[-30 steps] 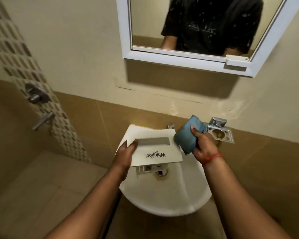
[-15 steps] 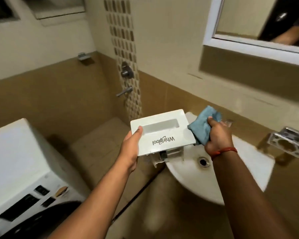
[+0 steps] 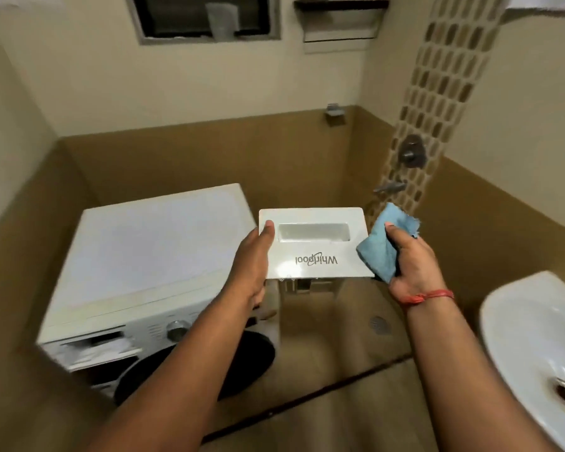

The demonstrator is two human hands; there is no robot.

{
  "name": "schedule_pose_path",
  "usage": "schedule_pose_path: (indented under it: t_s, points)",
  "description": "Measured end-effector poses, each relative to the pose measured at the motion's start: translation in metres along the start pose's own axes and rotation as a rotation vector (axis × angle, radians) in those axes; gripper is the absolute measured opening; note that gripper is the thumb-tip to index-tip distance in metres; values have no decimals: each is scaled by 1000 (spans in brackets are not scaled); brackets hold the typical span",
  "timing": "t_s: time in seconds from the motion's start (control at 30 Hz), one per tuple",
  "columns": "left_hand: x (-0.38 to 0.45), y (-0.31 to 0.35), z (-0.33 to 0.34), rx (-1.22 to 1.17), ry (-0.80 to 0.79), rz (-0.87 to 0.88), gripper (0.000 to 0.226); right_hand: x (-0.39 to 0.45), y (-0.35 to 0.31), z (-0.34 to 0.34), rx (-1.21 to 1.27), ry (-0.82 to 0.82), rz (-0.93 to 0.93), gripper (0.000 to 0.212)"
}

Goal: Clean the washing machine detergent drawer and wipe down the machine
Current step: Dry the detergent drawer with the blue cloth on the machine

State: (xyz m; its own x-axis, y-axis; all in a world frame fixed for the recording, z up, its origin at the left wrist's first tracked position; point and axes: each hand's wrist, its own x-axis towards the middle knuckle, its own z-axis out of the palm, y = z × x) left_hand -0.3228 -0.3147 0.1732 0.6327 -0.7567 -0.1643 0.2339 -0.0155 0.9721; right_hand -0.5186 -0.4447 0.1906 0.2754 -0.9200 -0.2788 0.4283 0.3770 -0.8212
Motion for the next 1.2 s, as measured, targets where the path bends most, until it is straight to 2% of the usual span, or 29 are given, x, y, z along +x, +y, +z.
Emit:
schedule_pose_path:
  t_s: [0.2,0.4,0.67,0.77,0.87,1.0,1.13,1.2]
  points:
    - [38,33,-155,10,178,8,39,-2,96,143,-13,-145,125,37]
    - [62,46,-241,-57,294,-14,40,6,151,235,-30,-197,200,35]
    - [99,44,-286,-60,429,37,48,44,195,301,-102,-227,242,31]
    - [111,48,-294,-8,470,-16,54,61,208,315,-117,-268,271,22]
    - [123,52,-302,5,494,-72,49,79,218,328,-148,-319,299,16]
    - [141,58,-310,-26,490,-110,39,96,224,342,-211,-334,309,26]
    - [155,64,-319,8,459,-133,30,100,228,354,-186,-275,228,31]
    - [160,64,-324,12,417,-142,32,99,229,359,-219,-241,169,30]
